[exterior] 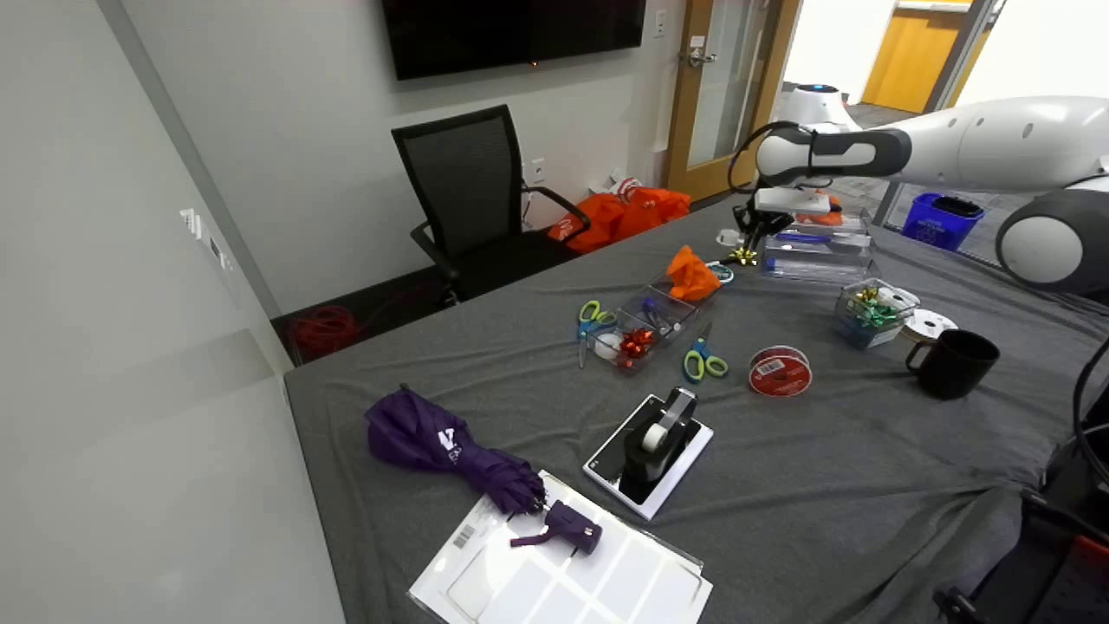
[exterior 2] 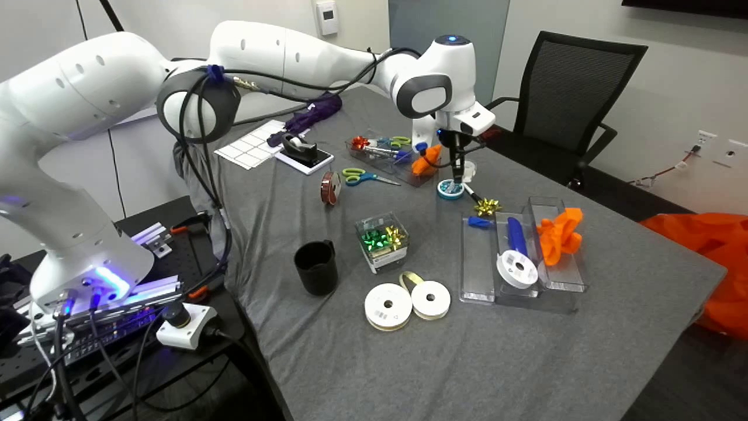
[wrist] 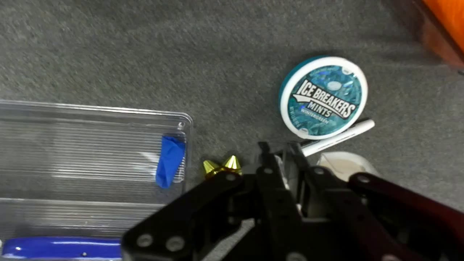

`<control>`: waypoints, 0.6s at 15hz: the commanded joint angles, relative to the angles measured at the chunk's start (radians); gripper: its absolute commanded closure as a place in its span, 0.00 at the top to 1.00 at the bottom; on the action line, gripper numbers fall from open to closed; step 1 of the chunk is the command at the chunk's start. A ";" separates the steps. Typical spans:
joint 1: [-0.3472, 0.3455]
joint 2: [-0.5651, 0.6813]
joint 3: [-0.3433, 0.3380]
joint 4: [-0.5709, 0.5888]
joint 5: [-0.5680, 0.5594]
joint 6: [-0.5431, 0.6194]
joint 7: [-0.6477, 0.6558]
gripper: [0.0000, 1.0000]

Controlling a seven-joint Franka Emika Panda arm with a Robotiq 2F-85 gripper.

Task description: Put the white object and red disc in the container at the back.

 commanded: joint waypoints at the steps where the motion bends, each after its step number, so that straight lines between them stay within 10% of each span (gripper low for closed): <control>1: -0.027 -0.029 0.057 -0.026 0.013 -0.007 -0.213 0.03; 9: -0.105 -0.094 0.170 -0.065 0.046 -0.079 -0.687 0.03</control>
